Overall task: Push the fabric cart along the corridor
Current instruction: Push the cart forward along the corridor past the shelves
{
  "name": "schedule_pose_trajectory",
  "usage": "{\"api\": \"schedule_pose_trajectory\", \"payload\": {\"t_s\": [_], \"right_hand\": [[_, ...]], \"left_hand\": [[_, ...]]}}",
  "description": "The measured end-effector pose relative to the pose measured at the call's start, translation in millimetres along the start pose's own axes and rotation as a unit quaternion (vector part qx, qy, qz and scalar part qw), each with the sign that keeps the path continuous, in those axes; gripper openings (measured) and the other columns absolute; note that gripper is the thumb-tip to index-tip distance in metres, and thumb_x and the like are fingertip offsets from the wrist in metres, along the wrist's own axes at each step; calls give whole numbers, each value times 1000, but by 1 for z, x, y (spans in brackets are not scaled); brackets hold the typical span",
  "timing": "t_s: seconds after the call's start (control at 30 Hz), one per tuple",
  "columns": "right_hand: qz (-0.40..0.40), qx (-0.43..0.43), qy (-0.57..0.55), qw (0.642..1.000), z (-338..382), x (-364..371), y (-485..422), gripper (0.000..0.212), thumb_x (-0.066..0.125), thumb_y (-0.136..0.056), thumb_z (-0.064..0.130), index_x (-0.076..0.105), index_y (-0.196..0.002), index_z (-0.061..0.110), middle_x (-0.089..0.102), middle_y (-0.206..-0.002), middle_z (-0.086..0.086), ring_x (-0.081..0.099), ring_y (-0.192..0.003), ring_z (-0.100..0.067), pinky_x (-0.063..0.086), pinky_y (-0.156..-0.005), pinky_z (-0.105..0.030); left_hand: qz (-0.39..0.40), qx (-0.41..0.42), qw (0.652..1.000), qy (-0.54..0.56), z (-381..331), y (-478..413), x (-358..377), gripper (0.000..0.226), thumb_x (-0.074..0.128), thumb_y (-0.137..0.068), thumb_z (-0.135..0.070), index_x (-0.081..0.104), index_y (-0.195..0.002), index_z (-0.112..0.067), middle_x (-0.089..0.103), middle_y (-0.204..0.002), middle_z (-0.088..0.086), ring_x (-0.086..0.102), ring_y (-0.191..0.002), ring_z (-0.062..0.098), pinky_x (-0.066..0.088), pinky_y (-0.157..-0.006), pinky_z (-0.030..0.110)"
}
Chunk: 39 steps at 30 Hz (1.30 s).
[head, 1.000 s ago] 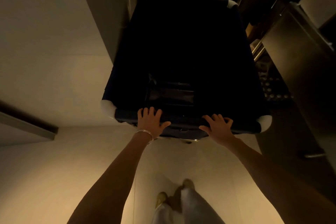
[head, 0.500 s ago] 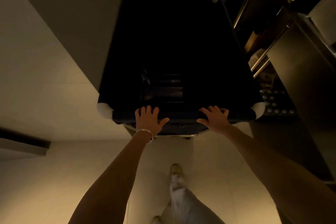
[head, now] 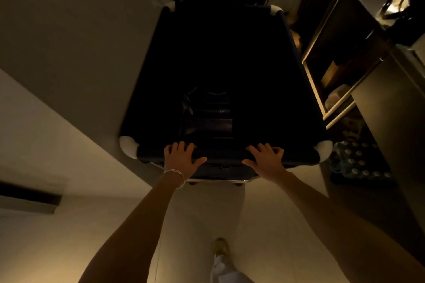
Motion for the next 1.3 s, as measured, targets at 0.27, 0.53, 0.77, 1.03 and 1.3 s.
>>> {"api": "schedule_pose_trajectory", "payload": {"t_s": [0.27, 0.53, 0.77, 1.03, 1.3], "right_hand": [[-3, -8, -12, 1000, -9, -5, -46, 52, 38, -91, 57, 39, -134, 29, 46, -135, -7, 36, -128, -27, 20, -104, -47], [-6, -7, -13, 1000, -9, -5, -53, 51, 38, -91, 57, 39, -133, 28, 47, -134, -7, 36, -127, -28, 20, -104, -48], [-9, -3, -9, 1000, -1, 5, -11, 51, 39, -90, 57, 41, -133, 29, 49, -131, -6, 38, -125, -26, 21, -103, -46], [0, 6, -11, 1000, 16, 25, 78, 50, 40, -90, 57, 42, -132, 29, 49, -130, -5, 38, -125, -26, 21, -102, -45], [8, 6, -13, 1000, 32, 40, 162, 62, 26, -83, 67, 44, -130, 29, 52, -125, -4, 41, -120, -24, 22, -99, -44]], "left_hand": [[42, -9, 998, -36, 1, -46, 2, 65, 34, -85, -67, 43, -129, -20, 48, -130, 13, 39, -122, 30, 22, -107, 44], [21, -6, 999, -30, 3, -51, 4, 62, 35, -86, -66, 45, -126, -19, 50, -127, 13, 40, -120, 30, 22, -107, 44], [-4, -2, 1000, -14, 2, -5, 3, 91, 5, -68, -76, 50, -121, -17, 54, -118, 14, 45, -113, 32, 26, -102, 46], [3, 2, 1000, -24, 2, 82, 17, 94, -2, -66, -74, 48, -122, -19, 54, -120, 13, 45, -113, 31, 28, -100, 45], [-1, 16, 999, -47, 1, 168, 29, 68, 26, -84, -70, 48, -122, -18, 54, -118, 12, 46, -110, 31, 29, -99, 45]]}}
Point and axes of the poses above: each hand's wrist, its own y-axis away from the middle knuckle, its own x-axis out of the palm, z = x × y, the point moved 6 cm from there along -y, towards the middle knuckle
